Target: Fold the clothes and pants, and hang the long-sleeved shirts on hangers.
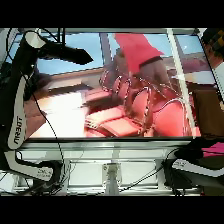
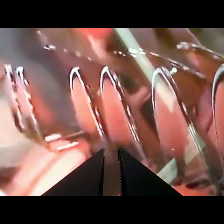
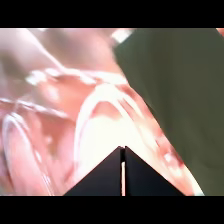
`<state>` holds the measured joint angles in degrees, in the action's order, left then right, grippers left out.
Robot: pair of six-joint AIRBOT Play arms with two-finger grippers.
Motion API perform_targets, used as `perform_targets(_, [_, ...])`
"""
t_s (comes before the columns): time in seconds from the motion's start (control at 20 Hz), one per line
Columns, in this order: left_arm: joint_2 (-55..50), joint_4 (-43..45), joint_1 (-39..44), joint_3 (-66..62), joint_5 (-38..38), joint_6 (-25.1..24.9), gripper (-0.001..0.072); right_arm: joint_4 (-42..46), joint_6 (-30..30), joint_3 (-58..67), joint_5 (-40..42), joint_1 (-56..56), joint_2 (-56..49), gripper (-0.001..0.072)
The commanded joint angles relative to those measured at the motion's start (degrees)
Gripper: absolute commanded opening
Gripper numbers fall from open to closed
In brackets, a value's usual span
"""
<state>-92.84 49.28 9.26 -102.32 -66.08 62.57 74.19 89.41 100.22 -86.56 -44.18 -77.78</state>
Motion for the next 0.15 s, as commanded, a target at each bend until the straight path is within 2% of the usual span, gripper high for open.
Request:
perform_targets(0.0, [-0.04,0.00,-0.07,0.02,0.04,0.00,0.0107,-6.91,-1.05,0.07,5.99,-0.04,4.13,0.0016])
perform_targets(0.1, [-0.04,0.00,-0.07,0.02,0.04,0.00,0.0107,-9.57,-1.05,0.04,6.64,-0.04,5.60,0.0016])
